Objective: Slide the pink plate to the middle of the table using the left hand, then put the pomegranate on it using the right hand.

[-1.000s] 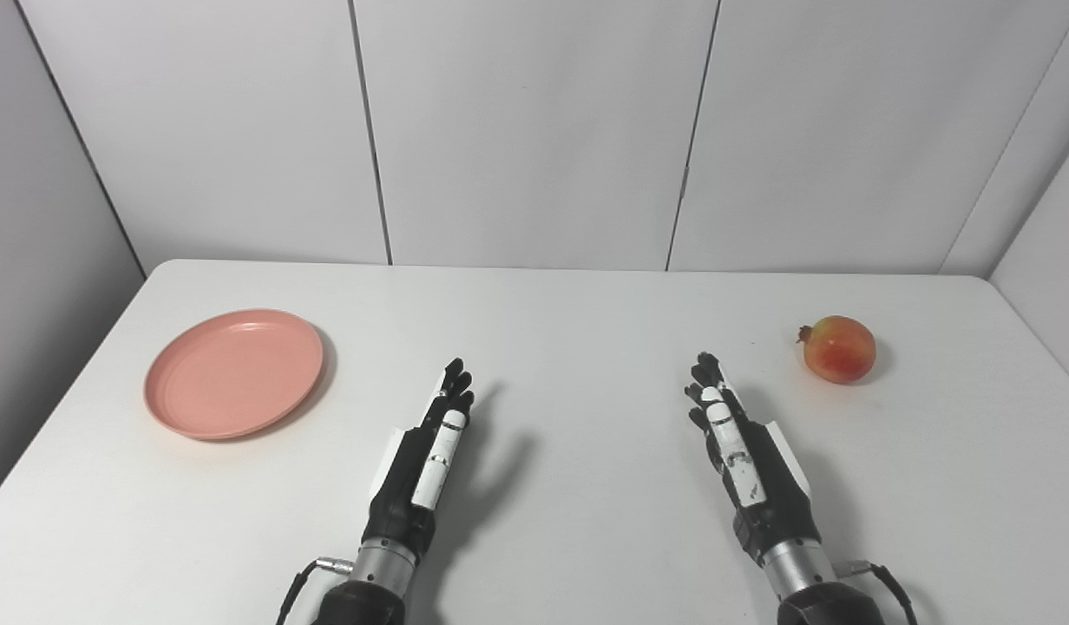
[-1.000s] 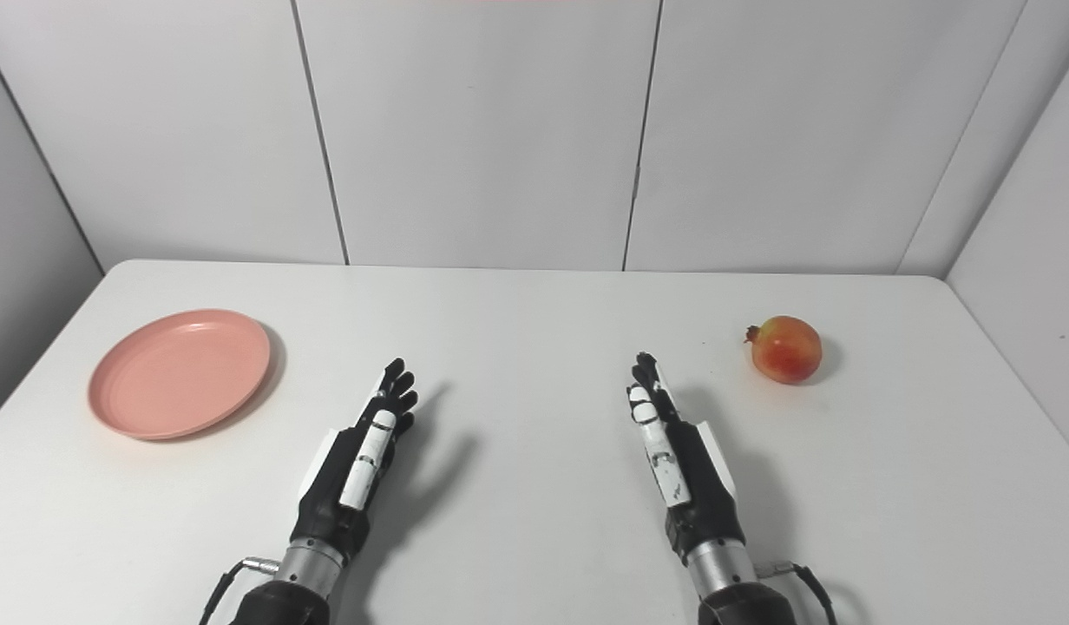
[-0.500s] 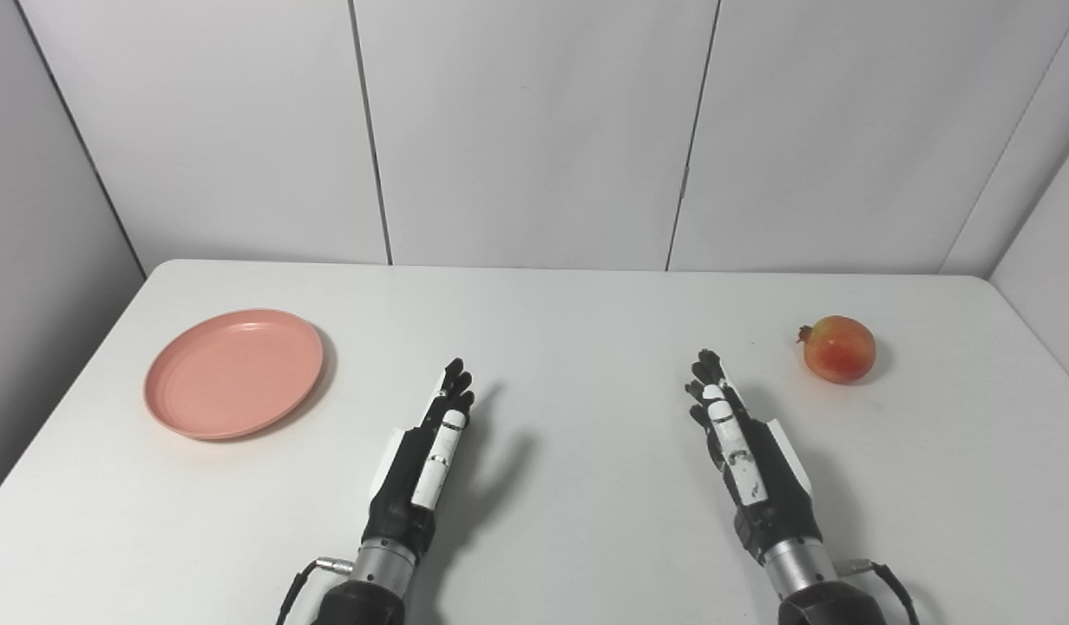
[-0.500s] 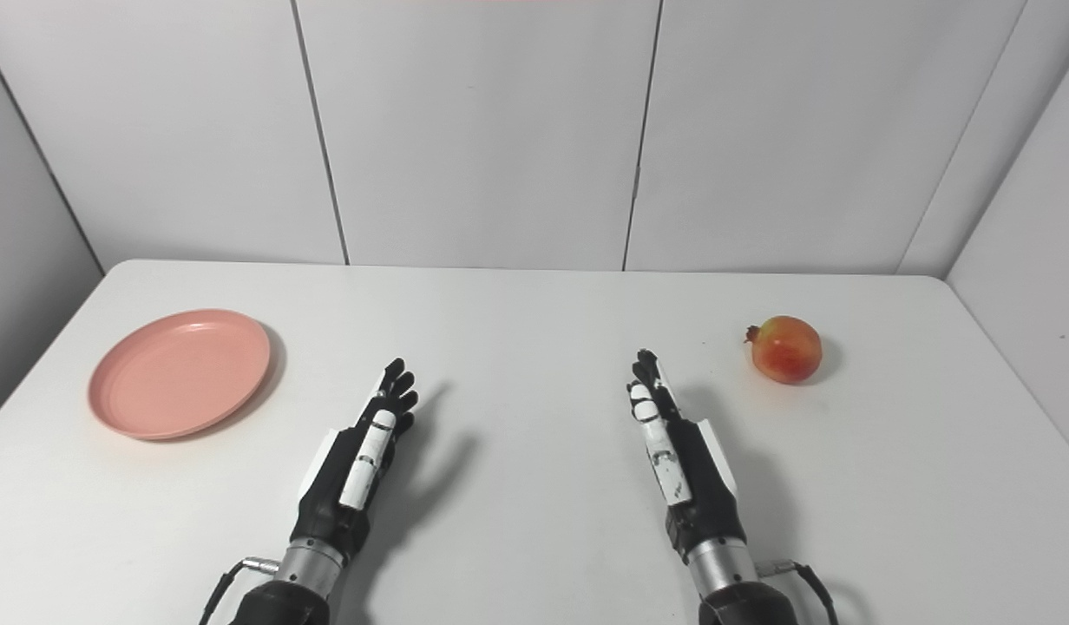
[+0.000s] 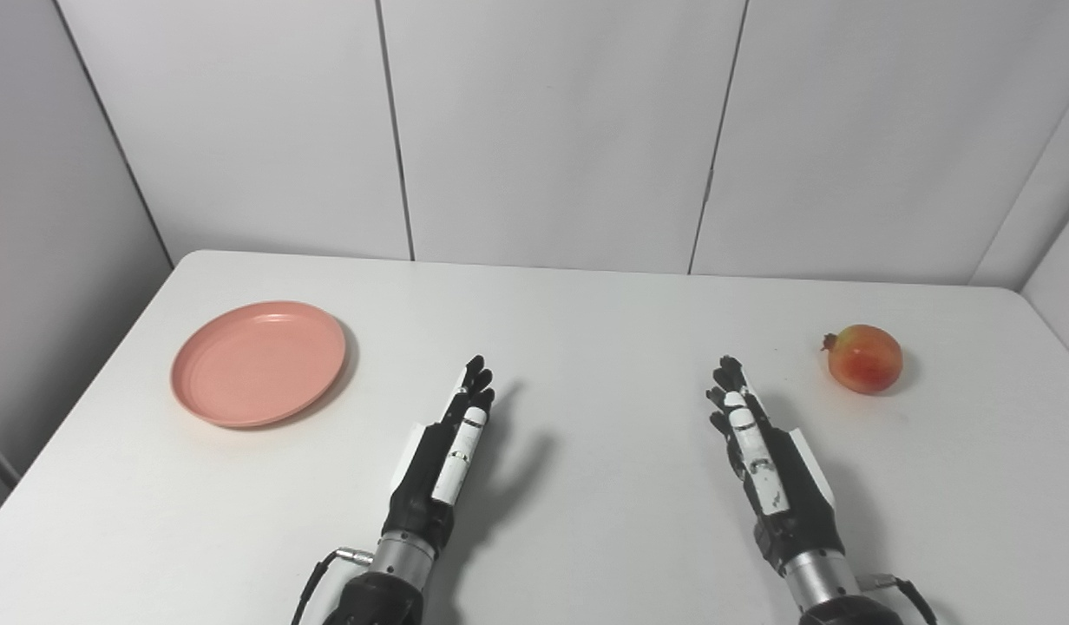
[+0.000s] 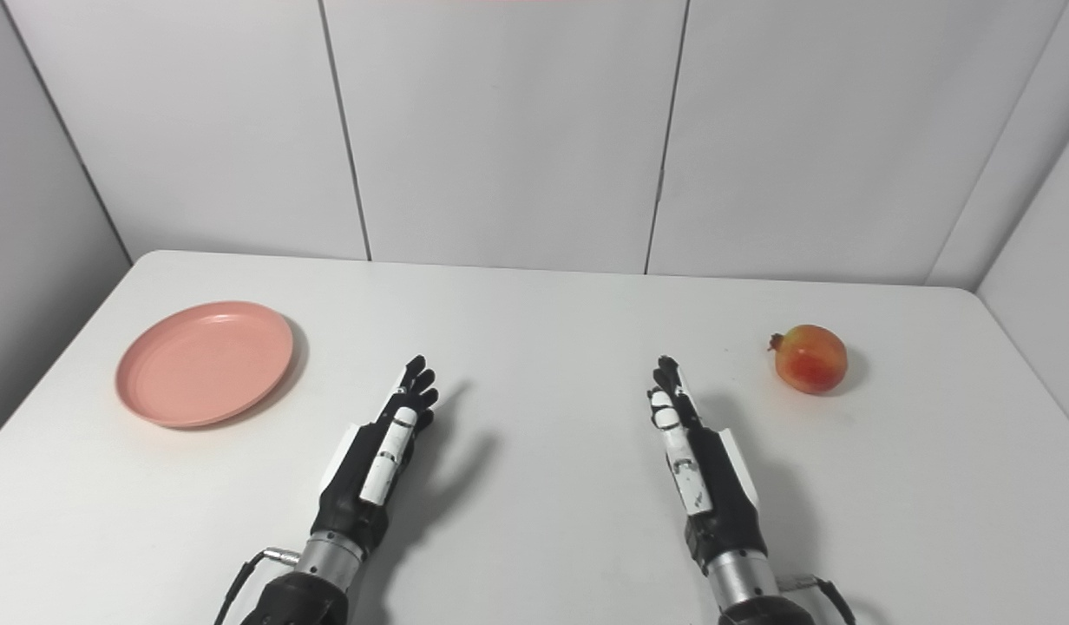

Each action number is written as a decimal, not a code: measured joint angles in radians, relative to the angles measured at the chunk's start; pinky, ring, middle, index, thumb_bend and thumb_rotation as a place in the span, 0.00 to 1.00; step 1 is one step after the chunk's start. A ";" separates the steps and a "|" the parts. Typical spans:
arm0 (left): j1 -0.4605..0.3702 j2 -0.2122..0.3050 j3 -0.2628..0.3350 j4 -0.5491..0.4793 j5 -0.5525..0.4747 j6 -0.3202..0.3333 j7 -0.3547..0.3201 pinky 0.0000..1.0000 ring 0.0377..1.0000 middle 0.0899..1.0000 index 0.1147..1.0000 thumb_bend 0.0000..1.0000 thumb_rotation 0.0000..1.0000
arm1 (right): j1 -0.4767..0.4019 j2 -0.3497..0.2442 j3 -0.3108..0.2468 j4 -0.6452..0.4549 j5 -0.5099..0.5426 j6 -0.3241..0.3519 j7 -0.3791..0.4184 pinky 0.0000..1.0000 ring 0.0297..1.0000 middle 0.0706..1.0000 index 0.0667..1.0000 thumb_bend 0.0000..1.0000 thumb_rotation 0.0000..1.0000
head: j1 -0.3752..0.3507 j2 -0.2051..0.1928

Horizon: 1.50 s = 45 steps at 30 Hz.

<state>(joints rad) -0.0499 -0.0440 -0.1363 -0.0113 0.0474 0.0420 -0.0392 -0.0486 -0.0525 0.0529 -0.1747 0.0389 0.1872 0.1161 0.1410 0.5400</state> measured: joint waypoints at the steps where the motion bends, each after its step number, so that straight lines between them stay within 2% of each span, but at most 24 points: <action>1: 0.000 -0.007 0.000 0.002 0.003 0.002 0.004 0.98 0.98 0.99 0.99 0.39 1.00 | 0.000 -0.008 -0.003 0.003 0.006 -0.001 0.007 1.00 1.00 1.00 1.00 0.17 1.00 | 0.034 -0.014; 2: 0.000 -0.012 -0.003 0.005 0.011 0.002 0.011 0.98 0.98 0.99 0.99 0.39 1.00 | 0.000 -0.016 -0.005 0.008 0.011 -0.003 0.010 1.00 1.00 1.00 1.00 0.17 1.00 | 0.034 -0.014; 5: 0.000 -0.020 -0.006 0.020 0.022 -0.009 0.024 0.97 0.98 0.99 0.99 0.39 1.00 | 0.003 -0.038 -0.018 0.028 0.029 -0.012 0.025 1.00 1.00 1.00 1.00 0.16 1.00 | 0.110 -0.044; 7: -0.001 -0.026 -0.010 0.023 0.040 -0.011 0.036 0.96 0.97 0.99 0.99 0.38 1.00 | 0.005 -0.048 -0.024 0.035 0.041 -0.025 0.031 1.00 1.00 1.00 1.00 0.15 1.00 | 0.111 -0.045; 9: -0.002 -0.036 -0.011 0.028 0.056 -0.014 0.049 0.96 0.98 0.99 0.99 0.38 1.00 | 0.005 -0.054 -0.031 0.046 0.057 -0.039 0.045 1.00 1.00 1.00 1.00 0.13 1.00 | 0.164 -0.069; 13: -0.009 -0.050 -0.013 0.049 0.074 -0.024 0.066 0.97 0.98 1.00 0.99 0.37 1.00 | 0.004 -0.058 -0.037 0.052 0.085 -0.044 0.061 1.00 1.00 1.00 1.00 0.08 1.00 | 0.186 -0.083; 23: -0.016 -0.058 -0.017 0.054 0.091 -0.023 0.067 0.99 1.00 1.00 1.00 0.39 1.00 | 0.006 -0.050 -0.039 0.043 0.129 -0.047 0.067 1.00 1.00 1.00 1.00 0.06 1.00 | 0.180 -0.075; 38: -0.016 -0.040 -0.017 0.043 0.084 -0.025 0.055 0.96 0.97 0.98 0.97 0.41 1.00 | 0.008 -0.029 -0.013 0.024 0.067 -0.047 0.045 1.00 1.00 1.00 1.00 0.06 1.00 | 0.157 -0.075; 45: -0.007 -0.028 -0.010 -0.040 0.050 0.038 0.015 0.97 0.97 0.97 0.96 0.42 1.00 | 0.011 -0.024 -0.006 0.014 0.048 -0.047 0.039 1.00 1.00 1.00 1.00 0.07 1.00 | 0.166 -0.089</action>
<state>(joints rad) -0.0572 -0.0716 -0.1459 -0.0509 0.0974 0.0797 -0.0240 -0.0374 -0.0764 0.0471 -0.1605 0.0869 0.1399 0.1552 0.3067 0.4511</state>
